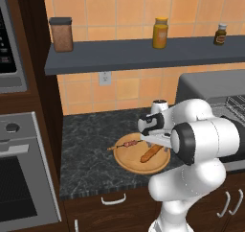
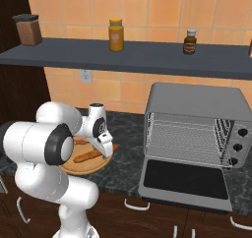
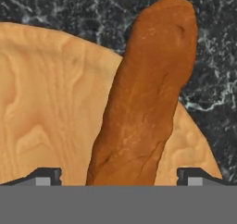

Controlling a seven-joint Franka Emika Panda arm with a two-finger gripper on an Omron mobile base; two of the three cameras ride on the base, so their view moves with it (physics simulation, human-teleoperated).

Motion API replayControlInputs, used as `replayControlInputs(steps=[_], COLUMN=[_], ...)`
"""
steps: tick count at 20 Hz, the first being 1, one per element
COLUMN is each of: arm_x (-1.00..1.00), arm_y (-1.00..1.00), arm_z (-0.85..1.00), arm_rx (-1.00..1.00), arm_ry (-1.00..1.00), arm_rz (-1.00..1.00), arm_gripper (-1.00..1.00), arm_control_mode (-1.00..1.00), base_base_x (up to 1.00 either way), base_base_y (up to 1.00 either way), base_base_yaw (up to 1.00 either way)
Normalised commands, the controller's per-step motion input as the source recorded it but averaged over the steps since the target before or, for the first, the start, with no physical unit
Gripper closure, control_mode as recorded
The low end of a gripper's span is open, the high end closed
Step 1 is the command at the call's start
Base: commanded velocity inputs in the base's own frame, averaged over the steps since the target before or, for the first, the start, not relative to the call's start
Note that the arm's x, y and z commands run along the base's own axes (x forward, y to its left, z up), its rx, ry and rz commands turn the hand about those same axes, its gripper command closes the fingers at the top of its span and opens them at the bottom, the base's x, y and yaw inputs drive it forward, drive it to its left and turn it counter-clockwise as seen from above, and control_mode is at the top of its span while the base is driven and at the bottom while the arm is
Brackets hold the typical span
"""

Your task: Pick up the kebab skewer and baguette bread, and place them inside the toaster oven. Close the toaster oven door and start by setting the timer.

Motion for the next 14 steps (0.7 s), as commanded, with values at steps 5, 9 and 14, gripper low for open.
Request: replayControlInputs(steps=[5,9,14], arm_x=[0.00,0.00,0.00], arm_y=[0.00,0.00,0.00], arm_z=[0.00,0.00,0.00], arm_rx=[0.00,0.00,0.00], arm_ry=[0.00,0.00,0.00], arm_rz=[0.00,0.00,0.00], arm_gripper=[1.00,1.00,1.00], arm_control_mode=[-1.00,-1.00,-1.00], base_base_x=[0.00,0.00,0.00], base_base_y=[0.00,0.00,0.00], base_base_yaw=[0.00,0.00,0.00])
